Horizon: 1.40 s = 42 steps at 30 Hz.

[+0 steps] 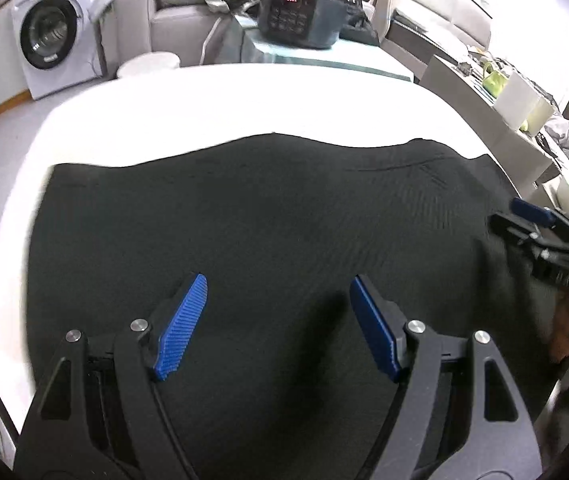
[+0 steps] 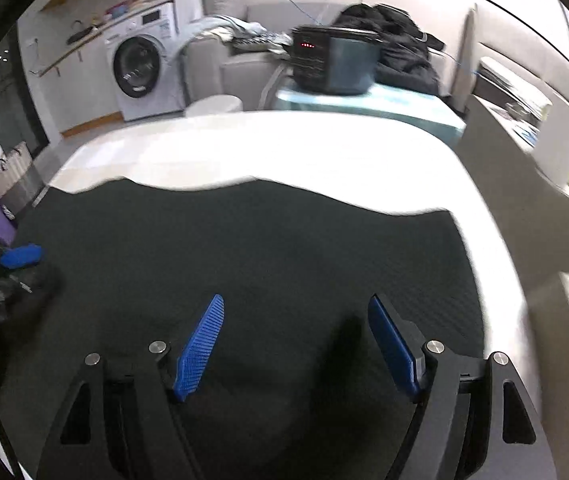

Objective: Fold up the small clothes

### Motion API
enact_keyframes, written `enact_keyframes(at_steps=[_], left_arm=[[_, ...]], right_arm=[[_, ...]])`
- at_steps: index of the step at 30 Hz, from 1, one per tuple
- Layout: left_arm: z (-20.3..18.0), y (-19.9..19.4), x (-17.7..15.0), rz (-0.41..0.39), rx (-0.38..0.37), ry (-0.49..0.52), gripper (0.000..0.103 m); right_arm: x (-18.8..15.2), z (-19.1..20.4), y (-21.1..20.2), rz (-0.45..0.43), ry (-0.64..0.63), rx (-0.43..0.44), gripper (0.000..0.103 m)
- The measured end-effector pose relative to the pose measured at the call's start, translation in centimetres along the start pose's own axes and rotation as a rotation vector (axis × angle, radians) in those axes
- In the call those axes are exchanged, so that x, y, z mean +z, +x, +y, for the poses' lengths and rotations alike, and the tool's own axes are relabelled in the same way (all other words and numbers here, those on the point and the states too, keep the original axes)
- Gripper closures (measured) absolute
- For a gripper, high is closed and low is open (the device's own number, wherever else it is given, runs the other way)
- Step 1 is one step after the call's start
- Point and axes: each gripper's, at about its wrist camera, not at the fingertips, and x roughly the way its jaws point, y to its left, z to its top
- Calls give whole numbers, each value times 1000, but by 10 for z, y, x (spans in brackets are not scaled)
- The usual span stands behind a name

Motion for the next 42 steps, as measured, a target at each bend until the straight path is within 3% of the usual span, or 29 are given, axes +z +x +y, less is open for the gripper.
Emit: enact_keyframes(at_steps=[3,6,13,17,20,24,28,30,34,36,39,42], left_arm=[[-11,16,9,7,16,32,31],[-8,20,14,-6,42,55,31],[38,9,7,-35,117,-12,32],[40,1,12,-67,115,-37,31],[25,6,23,-79,92,-28,31],[14,31,38,-33,88,-11,31],[18,33,40,-43,118,11,31],[31,29,39,-47,127,-19,31],[47,15,28,-48,165,-64,31],[43,-1,19,-77,111,-93,31],[17,-11,7,-76,-21,-52,31],[-7,-2,-6,-29,-47,31,31]], right_arm=[[10,18,17,1,8,37,27],[14,21,37,59,-25,-5,27],[14,-45,44,69,57,-163,25],[12,-59,34,54,117,-139,25],[17,-40,32,43,83,-83,25],[28,-15,47,44,26,-46,25],[27,-22,52,62,14,-77,25],[24,-37,49,62,19,-187,22],[14,-73,38,65,127,-176,21],[10,-70,25,43,119,-178,22],[6,-44,8,18,74,-75,22],[-4,-3,2,38,-26,43,22]])
